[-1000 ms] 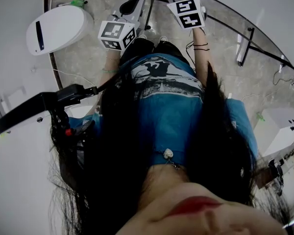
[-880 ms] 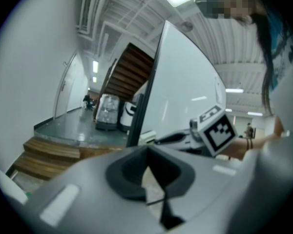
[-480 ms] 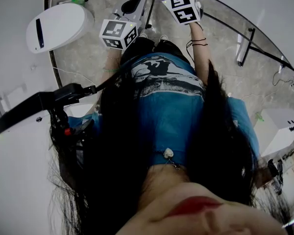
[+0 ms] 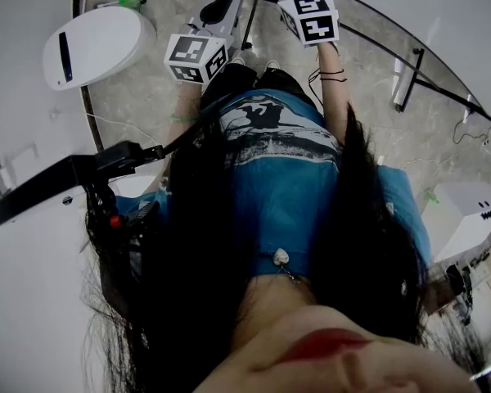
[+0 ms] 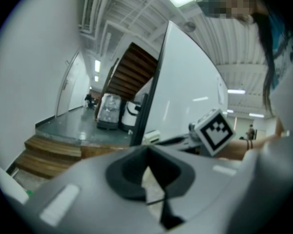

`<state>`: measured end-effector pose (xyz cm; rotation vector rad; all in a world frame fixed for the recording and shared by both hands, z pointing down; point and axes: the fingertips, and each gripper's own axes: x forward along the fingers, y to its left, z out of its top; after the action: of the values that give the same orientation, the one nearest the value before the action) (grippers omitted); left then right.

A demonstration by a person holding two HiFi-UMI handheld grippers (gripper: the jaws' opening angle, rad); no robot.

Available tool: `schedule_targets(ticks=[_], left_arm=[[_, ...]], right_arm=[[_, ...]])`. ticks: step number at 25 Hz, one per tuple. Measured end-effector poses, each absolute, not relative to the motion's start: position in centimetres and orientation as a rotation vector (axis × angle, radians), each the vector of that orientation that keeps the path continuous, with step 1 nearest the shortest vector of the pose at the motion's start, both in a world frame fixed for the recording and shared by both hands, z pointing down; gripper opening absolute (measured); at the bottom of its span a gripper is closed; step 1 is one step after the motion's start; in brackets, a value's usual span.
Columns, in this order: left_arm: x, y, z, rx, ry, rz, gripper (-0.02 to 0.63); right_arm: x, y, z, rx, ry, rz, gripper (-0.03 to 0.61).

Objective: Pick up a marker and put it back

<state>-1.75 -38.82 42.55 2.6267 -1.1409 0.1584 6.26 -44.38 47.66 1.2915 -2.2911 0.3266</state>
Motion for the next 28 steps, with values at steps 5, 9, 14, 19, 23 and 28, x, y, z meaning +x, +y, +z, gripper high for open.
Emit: schedule_targets(ticks=[5, 9, 14, 19, 23, 28], left_arm=[[-2.0, -38.6, 42.8, 2.627, -1.132, 0.163, 0.0], [-1.6, -38.3, 42.9, 2.634, -1.114, 0.164, 0.0], [-1.1, -38.0, 42.9, 2.645, -1.089, 0.171, 0.0], [-0.8, -37.9, 42.8, 2.648, -1.073, 0.174, 0.0], [-0.3, -37.4, 42.9, 2.654, -1.041, 0.175, 0.0], [0.9, -36.3, 42.8, 2.659, -0.975, 0.186, 0.0]], right_arm=[[6.7, -43.7, 46.8, 1.334, -2.318, 0.351, 0.078], [7.0, -43.4, 46.6, 1.345, -2.322, 0.355, 0.081], [7.3, -43.1, 45.9, 1.365, -2.324, 0.334, 0.11], [8.0, -42.8, 44.9, 1.431, -2.365, 0.379, 0.11], [8.5, -41.8, 44.3, 1.473, -2.402, 0.448, 0.109], [9.7, -39.6, 43.3, 1.56, -2.437, 0.564, 0.109]])
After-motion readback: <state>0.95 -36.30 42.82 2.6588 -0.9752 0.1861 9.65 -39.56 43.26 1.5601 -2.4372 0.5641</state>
